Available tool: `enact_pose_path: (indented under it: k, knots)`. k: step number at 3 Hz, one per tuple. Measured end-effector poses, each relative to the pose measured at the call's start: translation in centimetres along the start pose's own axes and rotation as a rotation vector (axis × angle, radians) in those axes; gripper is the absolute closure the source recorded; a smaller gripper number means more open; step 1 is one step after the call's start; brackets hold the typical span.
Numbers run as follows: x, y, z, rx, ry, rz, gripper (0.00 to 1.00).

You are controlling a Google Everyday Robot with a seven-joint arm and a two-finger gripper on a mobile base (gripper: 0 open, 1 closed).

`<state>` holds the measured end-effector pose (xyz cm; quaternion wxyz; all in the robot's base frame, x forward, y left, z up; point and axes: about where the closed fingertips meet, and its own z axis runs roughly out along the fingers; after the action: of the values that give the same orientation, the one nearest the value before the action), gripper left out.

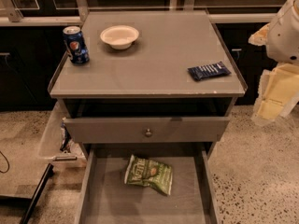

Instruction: Pick green jalapeno chip bag from middle drawer and place on counter

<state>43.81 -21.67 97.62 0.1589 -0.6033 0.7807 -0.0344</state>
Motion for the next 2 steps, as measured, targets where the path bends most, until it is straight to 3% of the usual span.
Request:
enact_pose_path:
  k: [2]
  knots:
    - [0.2, 0.5, 1.8, -0.023, -0.004, 0.005, 0.0]
